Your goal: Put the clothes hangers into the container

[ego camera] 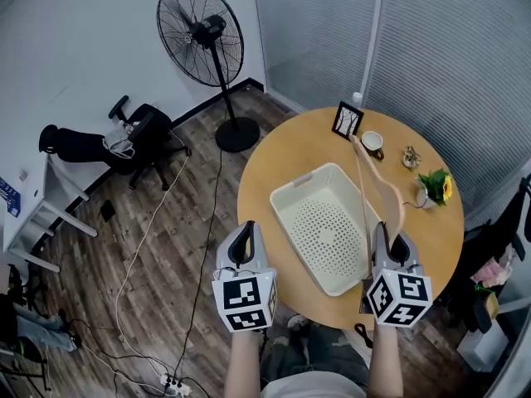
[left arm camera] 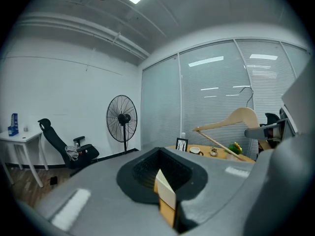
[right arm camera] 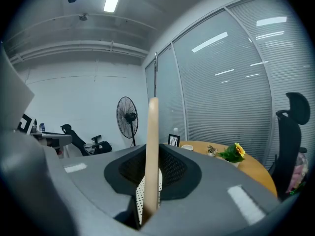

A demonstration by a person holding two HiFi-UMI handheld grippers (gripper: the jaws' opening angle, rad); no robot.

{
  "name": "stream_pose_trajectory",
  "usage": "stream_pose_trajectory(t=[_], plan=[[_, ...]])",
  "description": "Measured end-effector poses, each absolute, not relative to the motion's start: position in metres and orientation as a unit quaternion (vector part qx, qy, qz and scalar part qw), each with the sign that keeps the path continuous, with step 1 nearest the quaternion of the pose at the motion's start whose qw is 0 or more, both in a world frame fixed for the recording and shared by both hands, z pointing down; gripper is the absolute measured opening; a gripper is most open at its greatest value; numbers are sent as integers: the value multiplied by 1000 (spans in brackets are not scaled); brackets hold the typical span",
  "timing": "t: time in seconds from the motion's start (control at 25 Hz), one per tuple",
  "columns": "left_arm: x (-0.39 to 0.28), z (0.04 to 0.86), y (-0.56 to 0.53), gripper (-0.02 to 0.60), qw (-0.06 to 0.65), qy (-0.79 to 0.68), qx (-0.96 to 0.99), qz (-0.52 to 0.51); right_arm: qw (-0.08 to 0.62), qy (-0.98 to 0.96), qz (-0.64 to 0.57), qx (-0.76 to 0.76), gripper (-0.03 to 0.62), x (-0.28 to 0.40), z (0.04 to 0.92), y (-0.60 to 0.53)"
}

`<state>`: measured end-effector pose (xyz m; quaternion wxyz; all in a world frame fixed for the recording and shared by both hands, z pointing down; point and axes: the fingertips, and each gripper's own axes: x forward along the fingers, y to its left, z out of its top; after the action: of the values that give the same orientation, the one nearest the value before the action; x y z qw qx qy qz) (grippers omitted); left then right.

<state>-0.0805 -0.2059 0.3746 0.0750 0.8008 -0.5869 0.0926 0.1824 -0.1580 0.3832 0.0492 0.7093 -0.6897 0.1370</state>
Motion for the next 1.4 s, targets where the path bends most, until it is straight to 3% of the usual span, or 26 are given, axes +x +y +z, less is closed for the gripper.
stream_pose_trajectory(t=[0.52, 1.4], plan=[[-69, 380, -212, 0, 93, -603, 786, 98, 75, -702, 167, 688, 78, 192, 400, -176], [-59, 406, -207, 0, 114, -601, 781, 125, 60, -688, 307, 655, 78, 184, 469, -174]])
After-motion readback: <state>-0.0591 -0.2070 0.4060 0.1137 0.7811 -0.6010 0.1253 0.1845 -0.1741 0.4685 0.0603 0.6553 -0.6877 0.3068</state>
